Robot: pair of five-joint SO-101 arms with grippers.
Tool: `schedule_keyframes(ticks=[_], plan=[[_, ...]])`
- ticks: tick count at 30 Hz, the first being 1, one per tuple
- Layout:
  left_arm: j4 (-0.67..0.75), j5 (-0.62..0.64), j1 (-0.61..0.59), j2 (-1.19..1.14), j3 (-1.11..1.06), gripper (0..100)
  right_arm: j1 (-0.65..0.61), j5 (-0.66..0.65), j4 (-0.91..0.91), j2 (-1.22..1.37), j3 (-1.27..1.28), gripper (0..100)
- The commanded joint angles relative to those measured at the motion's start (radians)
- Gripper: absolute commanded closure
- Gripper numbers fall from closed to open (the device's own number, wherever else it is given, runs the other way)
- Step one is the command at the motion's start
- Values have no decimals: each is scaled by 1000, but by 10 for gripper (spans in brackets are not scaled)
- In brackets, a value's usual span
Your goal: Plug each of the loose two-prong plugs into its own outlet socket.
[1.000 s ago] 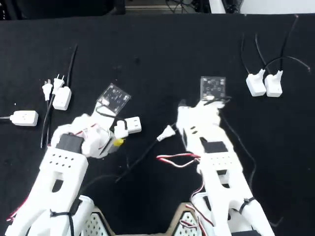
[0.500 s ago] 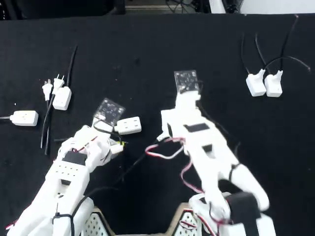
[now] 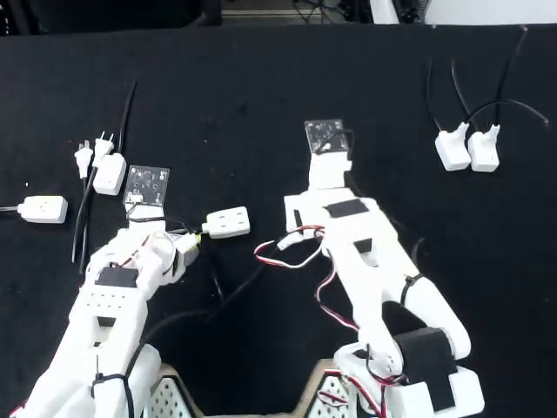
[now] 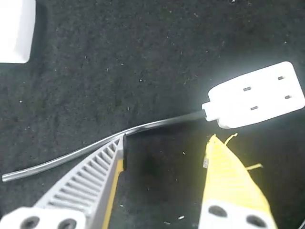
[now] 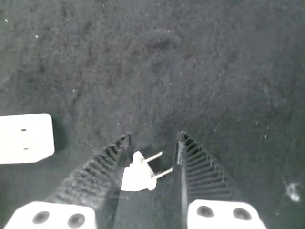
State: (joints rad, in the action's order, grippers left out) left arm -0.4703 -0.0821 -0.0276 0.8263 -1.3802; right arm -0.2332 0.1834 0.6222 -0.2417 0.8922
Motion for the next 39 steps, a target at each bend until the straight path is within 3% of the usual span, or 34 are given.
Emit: schedule_keyframes(ticks=[1,7,18,28,32,39], plan=[[14,12,-8,14,45,733,-11,49,52,-5,-79,851],[14,12,-8,14,45,733,-20,55,63,-4,-76,850],[69,11,-10,11,27,733,-55,48,255,-4,-202,849],[64,11,-10,11,25,733,-54,57,48,168,-117,849],[64,11,-10,12,25,733,-49,137,173,246,-226,849],[64,11,-10,12,25,733,-44,138,311,378,-367,850]])
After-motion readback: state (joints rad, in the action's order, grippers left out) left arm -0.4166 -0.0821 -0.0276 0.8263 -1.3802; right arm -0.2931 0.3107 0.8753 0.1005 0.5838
